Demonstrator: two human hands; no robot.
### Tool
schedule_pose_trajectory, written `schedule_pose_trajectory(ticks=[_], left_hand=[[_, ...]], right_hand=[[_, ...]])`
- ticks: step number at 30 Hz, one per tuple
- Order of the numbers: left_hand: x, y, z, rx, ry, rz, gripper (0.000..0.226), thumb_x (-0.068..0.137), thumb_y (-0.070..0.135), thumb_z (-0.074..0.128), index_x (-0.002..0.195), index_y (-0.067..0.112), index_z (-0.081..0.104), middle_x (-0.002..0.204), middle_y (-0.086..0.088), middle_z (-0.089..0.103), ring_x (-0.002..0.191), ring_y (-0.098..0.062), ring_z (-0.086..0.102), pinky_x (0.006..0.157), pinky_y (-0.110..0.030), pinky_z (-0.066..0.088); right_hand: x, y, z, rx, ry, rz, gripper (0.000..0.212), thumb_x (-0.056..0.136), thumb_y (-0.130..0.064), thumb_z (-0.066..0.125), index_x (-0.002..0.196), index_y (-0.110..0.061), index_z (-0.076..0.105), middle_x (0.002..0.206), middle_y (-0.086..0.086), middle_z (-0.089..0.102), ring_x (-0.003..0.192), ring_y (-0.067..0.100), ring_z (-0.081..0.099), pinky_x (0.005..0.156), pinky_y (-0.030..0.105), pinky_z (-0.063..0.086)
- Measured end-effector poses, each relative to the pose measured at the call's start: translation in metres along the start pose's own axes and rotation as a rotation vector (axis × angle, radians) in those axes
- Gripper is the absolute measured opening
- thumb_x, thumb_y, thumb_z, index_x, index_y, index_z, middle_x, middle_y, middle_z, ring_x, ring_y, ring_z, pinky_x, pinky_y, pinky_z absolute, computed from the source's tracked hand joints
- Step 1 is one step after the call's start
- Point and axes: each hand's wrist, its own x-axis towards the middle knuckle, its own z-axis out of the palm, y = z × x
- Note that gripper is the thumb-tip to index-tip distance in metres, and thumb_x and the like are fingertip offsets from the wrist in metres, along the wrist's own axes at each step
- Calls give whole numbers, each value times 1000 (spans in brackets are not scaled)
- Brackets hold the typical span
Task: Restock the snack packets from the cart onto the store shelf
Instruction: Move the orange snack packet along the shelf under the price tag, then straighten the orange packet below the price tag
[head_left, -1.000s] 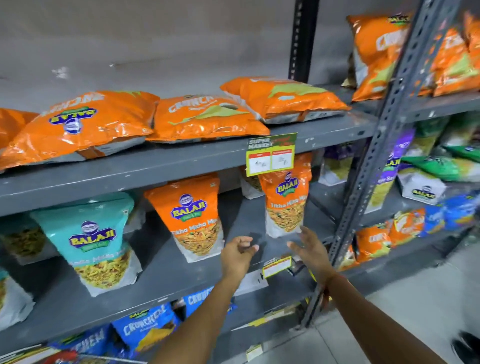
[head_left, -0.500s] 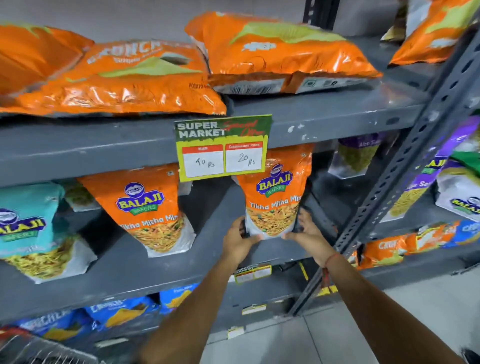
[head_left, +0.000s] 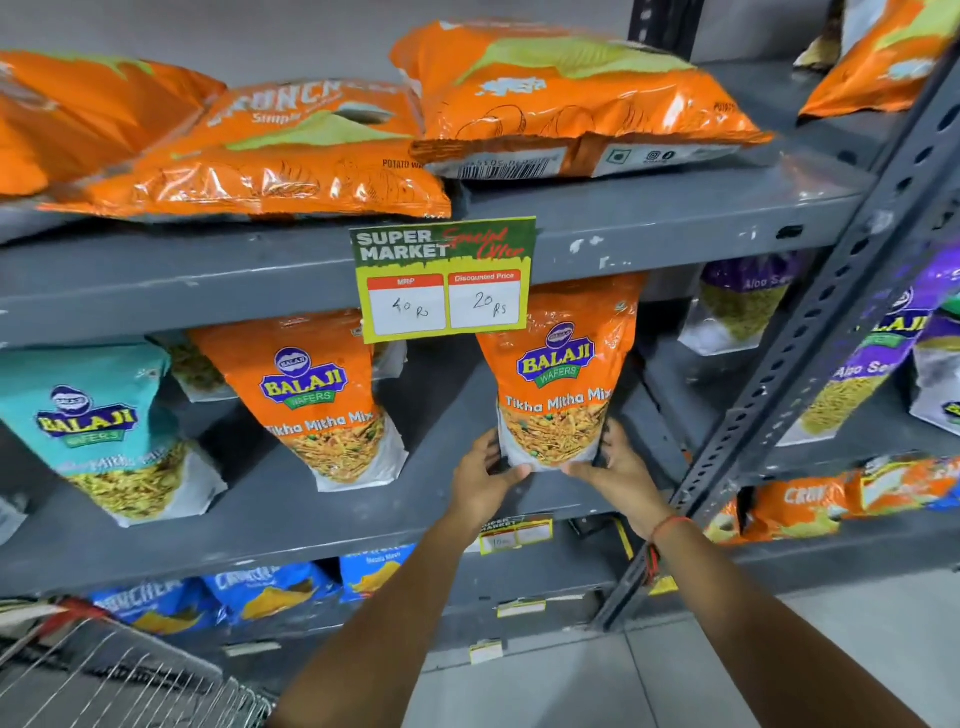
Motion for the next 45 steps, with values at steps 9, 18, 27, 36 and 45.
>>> schedule_pose_trajectory(ticks=[9, 18, 27, 36, 45], left_hand=[[-58, -5, -71, -114, 186, 35, 64, 77, 12, 75, 134, 10, 48, 136, -14, 54, 125, -27, 52, 103, -34, 44], [-174, -16, -250, -126, 429, 144, 62, 76, 15, 76, 131, 10, 49, 125, -10, 58, 112, -18, 53, 100, -38, 47], [-250, -67, -447, -67, 720, 88, 62, 76, 21, 77, 131, 10, 49, 119, -11, 58, 114, -23, 57, 98, -40, 47], [-224, -128, -546, -201, 844, -60, 63, 74, 20, 77, 131, 16, 50, 121, -10, 58, 90, -15, 63, 73, -29, 57], [-151, -151, -615, -209, 756, -101, 67, 81, 5, 69, 139, 5, 36, 129, -5, 52, 103, -9, 57, 75, -13, 46]], right_hand=[[-62, -9, 69, 200, 460, 46, 112, 65, -24, 85, 149, -20, 11, 156, 11, 21, 140, 27, 30, 111, 44, 33], [-149, -77, 239, 132, 333, -75, 98, 64, -37, 82, 144, -17, 29, 145, 16, 38, 132, 32, 41, 109, 49, 37], [-218, -113, 434, 52, -107, -211, 79, 67, -41, 79, 135, -21, 44, 138, 6, 46, 131, 21, 42, 111, 46, 35], [-178, -136, 558, -133, -429, -224, 66, 76, -29, 76, 133, -18, 47, 136, 9, 50, 123, 20, 47, 99, 31, 39], [-101, -141, 654, -260, -549, -130, 85, 73, -26, 79, 143, -20, 31, 146, 10, 43, 131, 25, 44, 106, 43, 41]])
